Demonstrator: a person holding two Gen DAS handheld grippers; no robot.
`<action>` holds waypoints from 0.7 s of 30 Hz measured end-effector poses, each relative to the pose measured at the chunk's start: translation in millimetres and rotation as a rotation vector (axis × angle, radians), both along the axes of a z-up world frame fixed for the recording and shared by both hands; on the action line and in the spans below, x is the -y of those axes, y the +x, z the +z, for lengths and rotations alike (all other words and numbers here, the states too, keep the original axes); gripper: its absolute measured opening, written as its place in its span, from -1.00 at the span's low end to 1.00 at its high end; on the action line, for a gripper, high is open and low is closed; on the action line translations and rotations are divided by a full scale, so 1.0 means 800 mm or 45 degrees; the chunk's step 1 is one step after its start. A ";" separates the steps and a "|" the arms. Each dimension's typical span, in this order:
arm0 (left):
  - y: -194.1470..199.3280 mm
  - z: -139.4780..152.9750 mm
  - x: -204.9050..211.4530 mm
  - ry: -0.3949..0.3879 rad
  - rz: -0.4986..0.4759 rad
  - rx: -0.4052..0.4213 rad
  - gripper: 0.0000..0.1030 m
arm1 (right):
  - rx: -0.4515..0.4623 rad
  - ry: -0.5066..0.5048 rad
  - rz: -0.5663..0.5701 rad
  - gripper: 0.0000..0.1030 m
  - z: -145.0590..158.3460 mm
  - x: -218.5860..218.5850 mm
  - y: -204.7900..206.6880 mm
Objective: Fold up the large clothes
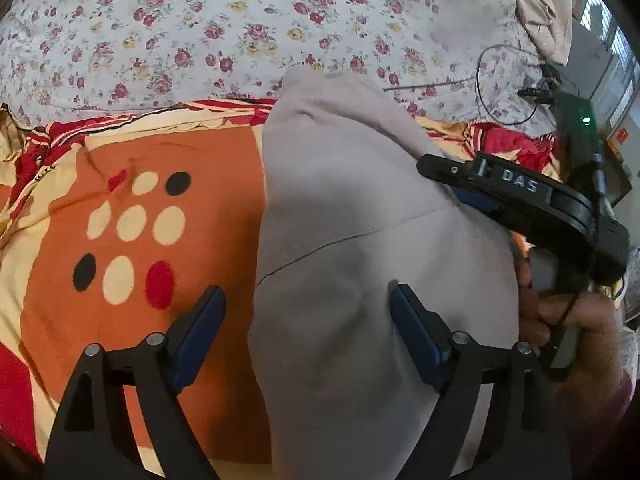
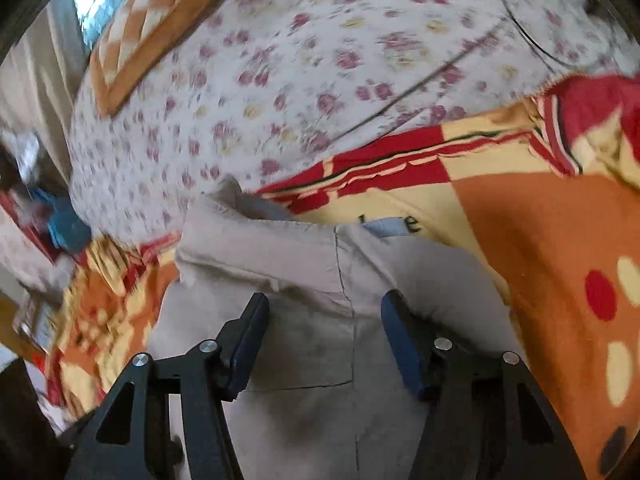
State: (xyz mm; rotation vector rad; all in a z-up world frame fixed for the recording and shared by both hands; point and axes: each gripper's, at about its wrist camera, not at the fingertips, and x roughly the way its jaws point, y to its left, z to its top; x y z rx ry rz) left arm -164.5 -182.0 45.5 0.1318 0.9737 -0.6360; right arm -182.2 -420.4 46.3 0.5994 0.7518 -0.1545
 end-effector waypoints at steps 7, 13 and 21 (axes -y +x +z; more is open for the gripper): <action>-0.006 0.001 -0.002 0.024 0.036 0.023 0.65 | -0.069 -0.167 0.070 0.21 0.050 -0.027 -0.034; -0.014 0.002 -0.004 0.036 0.063 0.051 0.65 | -0.096 -0.373 0.076 0.25 0.067 -0.069 -0.090; -0.037 0.024 -0.014 0.060 0.079 0.153 0.64 | -0.146 -0.345 -0.031 0.41 0.047 -0.063 -0.124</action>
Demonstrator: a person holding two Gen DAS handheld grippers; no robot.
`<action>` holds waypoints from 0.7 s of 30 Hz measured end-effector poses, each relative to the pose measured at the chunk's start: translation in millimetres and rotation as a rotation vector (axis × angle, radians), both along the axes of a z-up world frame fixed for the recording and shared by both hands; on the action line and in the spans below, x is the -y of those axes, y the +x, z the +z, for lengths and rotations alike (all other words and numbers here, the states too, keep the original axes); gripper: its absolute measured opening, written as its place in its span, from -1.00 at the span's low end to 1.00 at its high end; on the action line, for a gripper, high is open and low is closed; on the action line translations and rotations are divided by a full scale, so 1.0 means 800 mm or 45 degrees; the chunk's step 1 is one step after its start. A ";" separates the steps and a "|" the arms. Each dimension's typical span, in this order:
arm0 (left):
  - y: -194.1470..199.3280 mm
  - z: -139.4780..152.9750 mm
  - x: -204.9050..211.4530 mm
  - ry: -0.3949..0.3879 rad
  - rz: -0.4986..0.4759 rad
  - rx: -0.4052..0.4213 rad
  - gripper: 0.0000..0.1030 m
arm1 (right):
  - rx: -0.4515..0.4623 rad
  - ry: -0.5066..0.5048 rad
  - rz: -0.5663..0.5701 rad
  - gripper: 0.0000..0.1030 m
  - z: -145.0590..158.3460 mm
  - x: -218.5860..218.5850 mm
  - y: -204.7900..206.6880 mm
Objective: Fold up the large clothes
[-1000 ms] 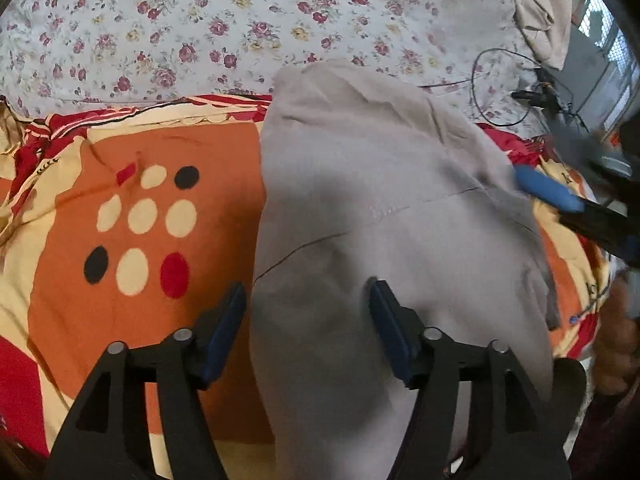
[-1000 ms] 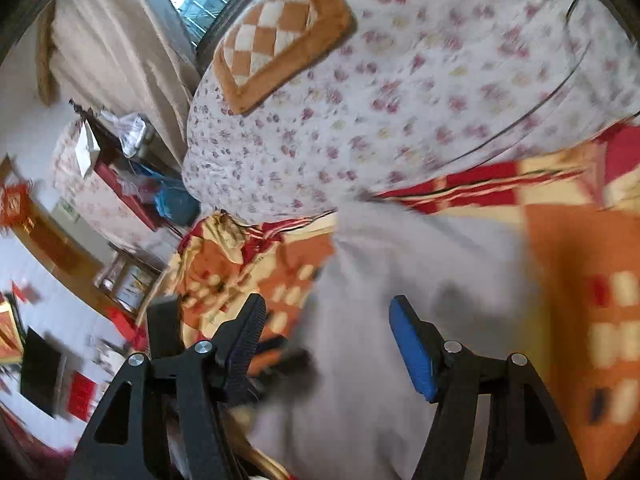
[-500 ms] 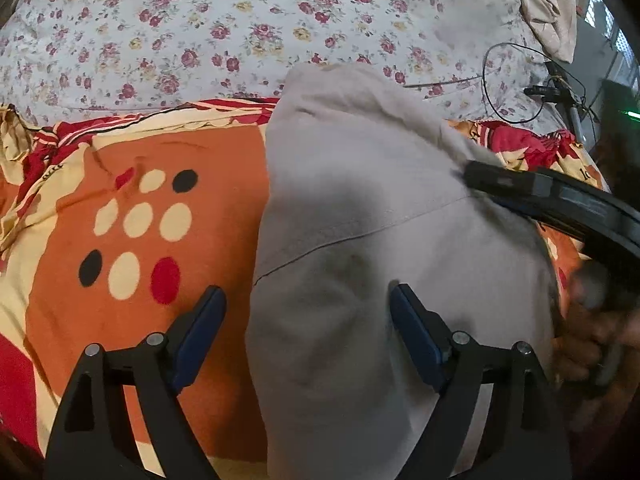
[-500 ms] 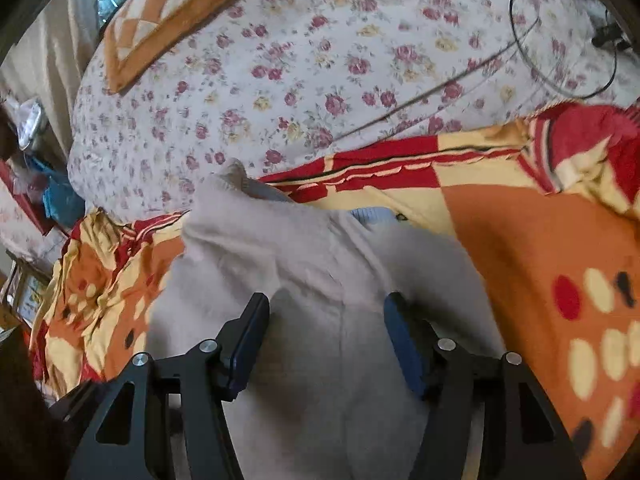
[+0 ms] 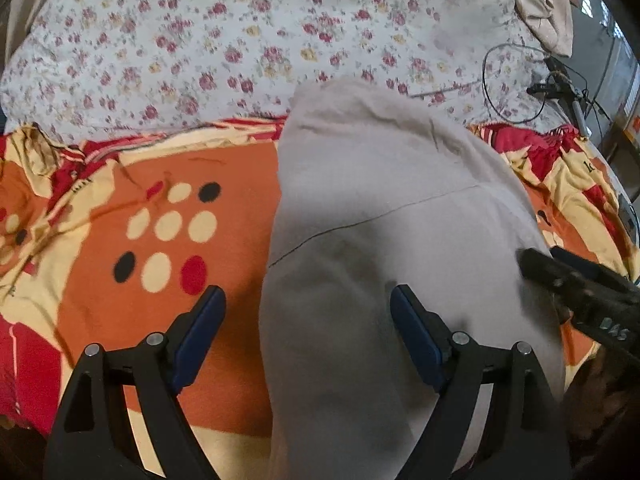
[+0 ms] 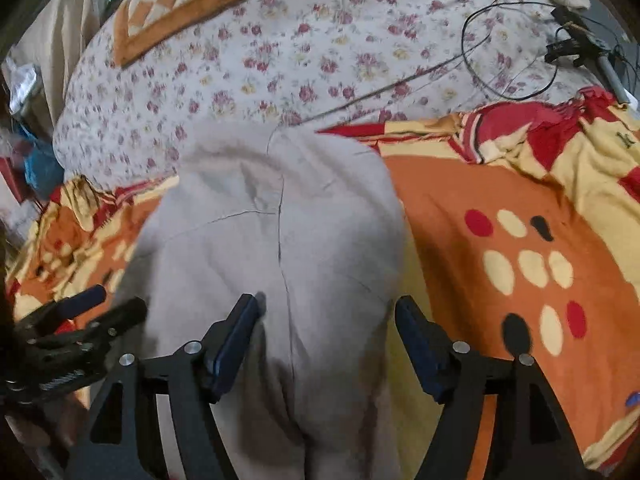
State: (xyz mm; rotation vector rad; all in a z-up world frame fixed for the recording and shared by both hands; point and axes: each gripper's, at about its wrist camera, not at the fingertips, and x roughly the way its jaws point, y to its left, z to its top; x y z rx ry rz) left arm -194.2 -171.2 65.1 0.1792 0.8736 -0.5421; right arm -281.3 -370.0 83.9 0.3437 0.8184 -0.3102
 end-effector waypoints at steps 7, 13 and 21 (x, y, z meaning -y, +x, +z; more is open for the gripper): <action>-0.018 0.028 -0.017 -0.073 0.062 0.071 0.64 | 0.040 -0.179 -0.040 0.58 0.042 -0.032 -0.030; -0.030 0.045 -0.029 -0.074 0.061 0.127 0.64 | 0.077 -0.184 -0.022 0.60 0.055 -0.051 -0.034; -0.038 0.056 -0.047 -0.118 0.111 0.182 0.64 | 0.090 -0.186 0.003 0.62 0.059 -0.067 -0.032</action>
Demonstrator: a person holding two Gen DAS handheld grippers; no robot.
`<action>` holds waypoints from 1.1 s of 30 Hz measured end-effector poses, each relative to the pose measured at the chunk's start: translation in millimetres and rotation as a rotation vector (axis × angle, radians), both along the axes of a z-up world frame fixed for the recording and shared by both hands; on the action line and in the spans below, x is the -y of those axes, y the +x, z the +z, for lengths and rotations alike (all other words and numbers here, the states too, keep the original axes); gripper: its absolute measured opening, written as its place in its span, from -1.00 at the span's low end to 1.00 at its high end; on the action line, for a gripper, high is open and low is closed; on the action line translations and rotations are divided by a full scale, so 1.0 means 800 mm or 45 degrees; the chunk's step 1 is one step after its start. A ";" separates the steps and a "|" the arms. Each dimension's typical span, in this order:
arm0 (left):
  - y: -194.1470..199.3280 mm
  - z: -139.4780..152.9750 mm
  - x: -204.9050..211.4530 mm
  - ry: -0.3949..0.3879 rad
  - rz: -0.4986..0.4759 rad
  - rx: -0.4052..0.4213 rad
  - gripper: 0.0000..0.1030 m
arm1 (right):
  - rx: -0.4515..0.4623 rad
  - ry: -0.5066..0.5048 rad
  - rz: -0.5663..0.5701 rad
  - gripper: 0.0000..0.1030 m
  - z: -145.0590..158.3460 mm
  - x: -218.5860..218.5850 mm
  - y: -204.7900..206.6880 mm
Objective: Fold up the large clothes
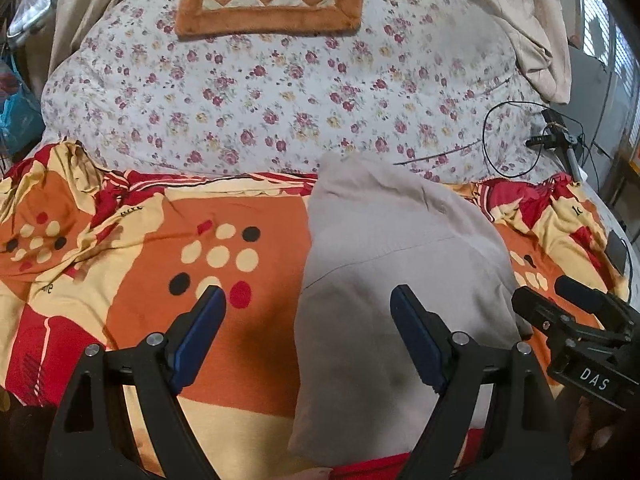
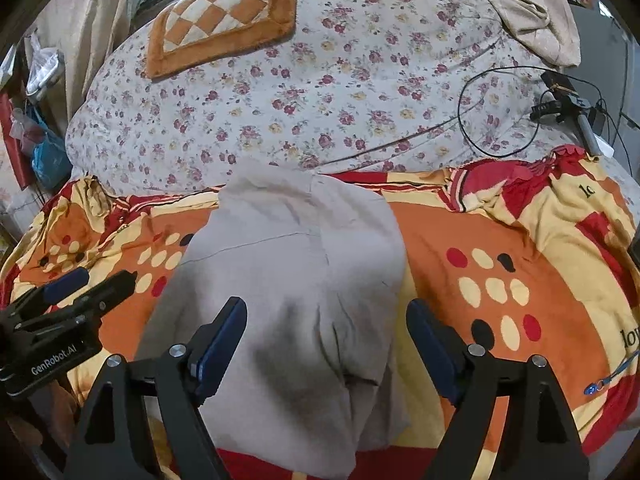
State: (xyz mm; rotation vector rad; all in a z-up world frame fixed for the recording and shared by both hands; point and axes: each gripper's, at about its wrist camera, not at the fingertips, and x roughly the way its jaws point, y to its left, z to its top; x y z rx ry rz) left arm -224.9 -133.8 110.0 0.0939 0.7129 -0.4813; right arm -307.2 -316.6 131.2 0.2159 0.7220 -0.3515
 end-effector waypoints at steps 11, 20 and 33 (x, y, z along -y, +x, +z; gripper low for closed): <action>-0.001 -0.005 0.001 0.006 0.013 -0.006 0.64 | -0.023 -0.008 0.005 0.66 -0.006 -0.006 0.006; 0.001 -0.011 0.004 0.021 0.016 -0.027 0.64 | -0.042 0.005 0.014 0.71 -0.012 -0.004 0.009; 0.003 -0.017 0.007 0.029 0.007 -0.045 0.65 | -0.061 0.015 0.025 0.92 -0.019 -0.005 0.012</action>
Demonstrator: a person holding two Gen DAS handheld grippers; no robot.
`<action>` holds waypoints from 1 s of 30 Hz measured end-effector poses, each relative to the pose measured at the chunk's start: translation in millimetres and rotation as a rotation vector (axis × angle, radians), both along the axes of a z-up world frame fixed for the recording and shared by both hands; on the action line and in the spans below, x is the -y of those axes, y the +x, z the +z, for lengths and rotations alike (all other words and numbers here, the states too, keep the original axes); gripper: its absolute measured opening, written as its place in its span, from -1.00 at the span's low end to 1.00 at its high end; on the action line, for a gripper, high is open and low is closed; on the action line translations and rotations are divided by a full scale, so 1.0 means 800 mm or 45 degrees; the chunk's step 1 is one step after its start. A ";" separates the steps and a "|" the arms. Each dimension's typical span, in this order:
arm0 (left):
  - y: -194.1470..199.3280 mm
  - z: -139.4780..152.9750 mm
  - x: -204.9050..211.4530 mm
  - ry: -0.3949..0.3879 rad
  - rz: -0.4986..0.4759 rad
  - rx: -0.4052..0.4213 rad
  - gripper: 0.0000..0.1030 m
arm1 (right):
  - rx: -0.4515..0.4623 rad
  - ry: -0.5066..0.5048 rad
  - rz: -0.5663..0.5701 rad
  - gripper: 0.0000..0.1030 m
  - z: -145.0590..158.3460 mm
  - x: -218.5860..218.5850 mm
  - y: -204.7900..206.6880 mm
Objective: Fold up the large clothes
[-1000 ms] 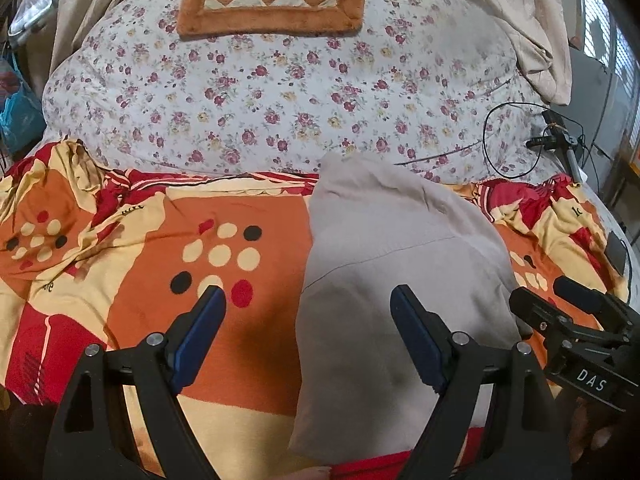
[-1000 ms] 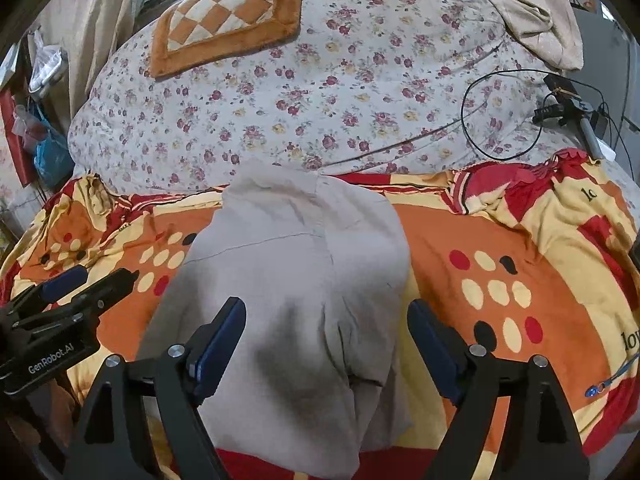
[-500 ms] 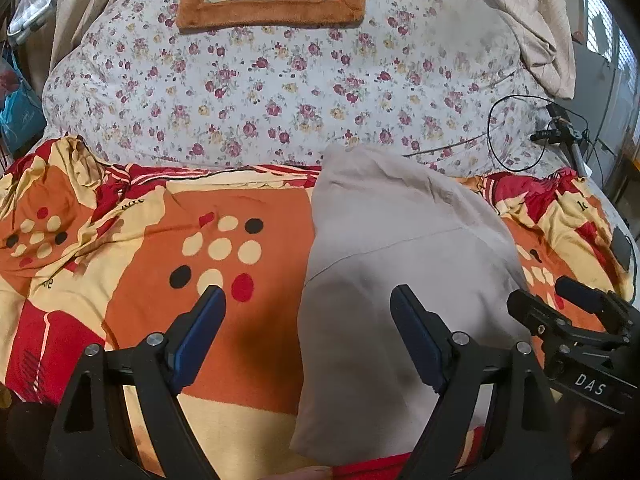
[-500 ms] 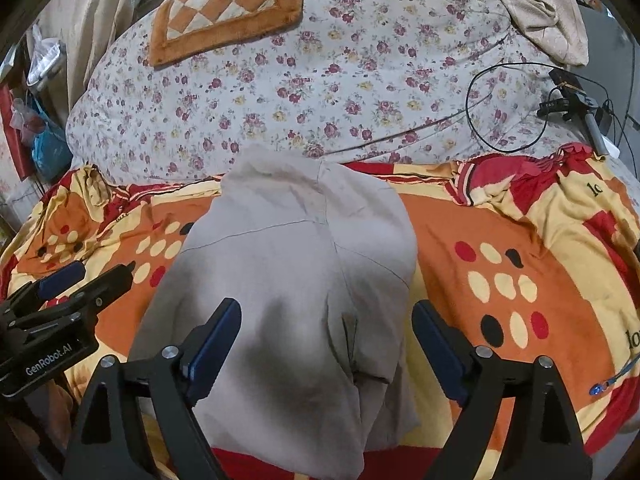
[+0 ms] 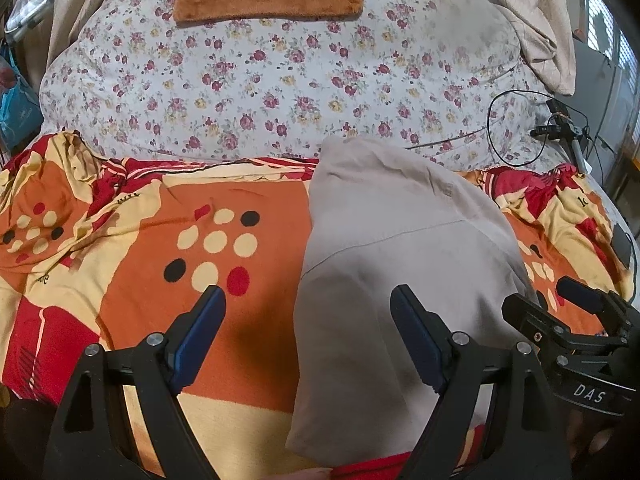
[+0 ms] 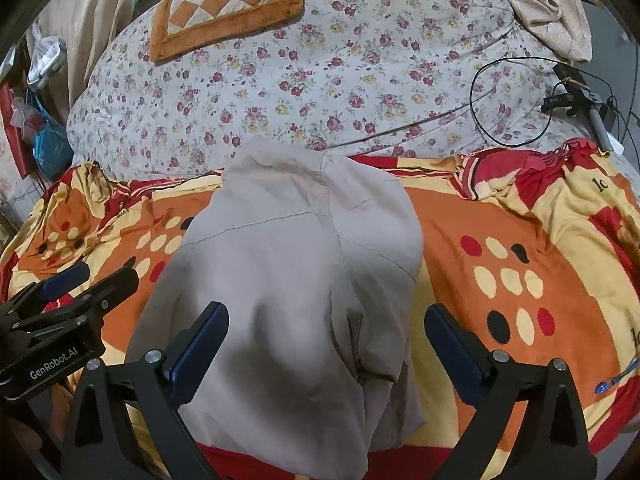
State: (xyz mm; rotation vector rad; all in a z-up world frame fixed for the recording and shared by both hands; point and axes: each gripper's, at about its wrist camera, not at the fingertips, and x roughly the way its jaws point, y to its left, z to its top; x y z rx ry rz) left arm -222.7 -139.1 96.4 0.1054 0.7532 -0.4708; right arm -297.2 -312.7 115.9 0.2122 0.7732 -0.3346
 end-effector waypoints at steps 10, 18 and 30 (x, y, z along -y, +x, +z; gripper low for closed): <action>0.001 -0.004 0.003 0.006 -0.003 -0.008 0.65 | -0.016 0.017 -0.010 0.92 -0.006 0.000 0.001; 0.003 -0.007 0.001 0.002 0.006 -0.022 0.65 | -0.026 0.021 -0.007 0.92 -0.009 0.000 0.002; 0.008 -0.011 0.001 0.003 0.015 -0.040 0.65 | -0.032 0.015 0.012 0.93 -0.012 -0.003 0.008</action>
